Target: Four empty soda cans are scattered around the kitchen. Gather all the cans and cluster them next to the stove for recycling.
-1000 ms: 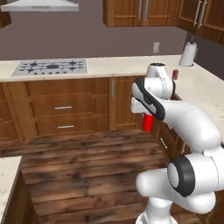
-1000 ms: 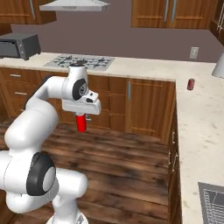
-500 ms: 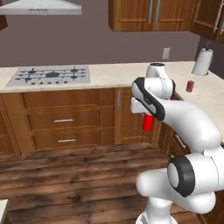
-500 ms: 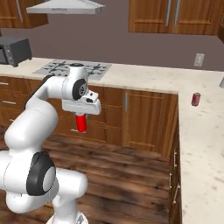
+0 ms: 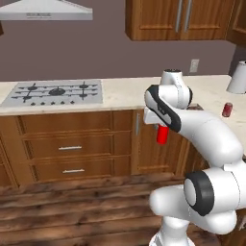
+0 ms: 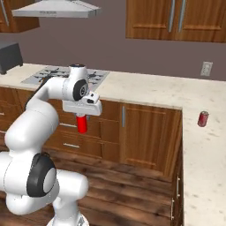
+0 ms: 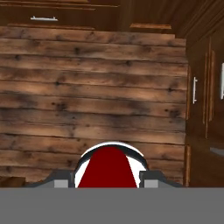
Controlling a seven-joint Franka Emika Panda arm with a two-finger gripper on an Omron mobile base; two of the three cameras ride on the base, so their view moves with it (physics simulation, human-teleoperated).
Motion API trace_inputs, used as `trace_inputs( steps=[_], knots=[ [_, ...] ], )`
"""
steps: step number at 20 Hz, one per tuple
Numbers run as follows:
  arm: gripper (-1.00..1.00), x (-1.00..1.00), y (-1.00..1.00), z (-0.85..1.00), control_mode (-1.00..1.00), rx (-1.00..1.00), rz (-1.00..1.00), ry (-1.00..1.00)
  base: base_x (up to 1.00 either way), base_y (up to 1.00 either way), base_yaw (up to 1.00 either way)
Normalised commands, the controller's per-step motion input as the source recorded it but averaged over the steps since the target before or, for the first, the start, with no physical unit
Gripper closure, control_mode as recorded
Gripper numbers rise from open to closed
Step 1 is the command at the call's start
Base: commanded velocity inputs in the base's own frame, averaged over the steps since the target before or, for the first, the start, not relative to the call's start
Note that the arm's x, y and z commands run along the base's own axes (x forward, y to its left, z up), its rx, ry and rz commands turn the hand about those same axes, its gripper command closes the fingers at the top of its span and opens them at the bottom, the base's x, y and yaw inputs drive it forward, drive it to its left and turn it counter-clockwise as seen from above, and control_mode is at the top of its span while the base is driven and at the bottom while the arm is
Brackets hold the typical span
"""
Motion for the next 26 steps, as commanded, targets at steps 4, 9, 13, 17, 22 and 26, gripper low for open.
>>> trace_inputs(
  steps=[4,9,13,17,22,26],
  knots=[
    [1.00,0.00,0.00,0.00,1.00,0.00,0.00,0.00,0.70,-0.24,0.04],
    [1.00,0.00,0.00,0.00,1.00,0.00,0.00,0.00,0.65,-0.18,0.05],
    [1.00,0.00,0.00,0.00,1.00,0.00,0.00,0.00,0.62,-0.08,0.06],
    [1.00,0.00,0.00,0.00,1.00,0.00,0.00,0.00,0.61,-0.09,0.06],
    [1.00,0.00,0.00,0.00,1.00,0.00,0.00,0.00,0.61,-0.08,0.05],
    [1.00,0.00,0.00,0.00,1.00,0.00,0.00,0.00,0.62,-0.06,0.05]
  ],
)
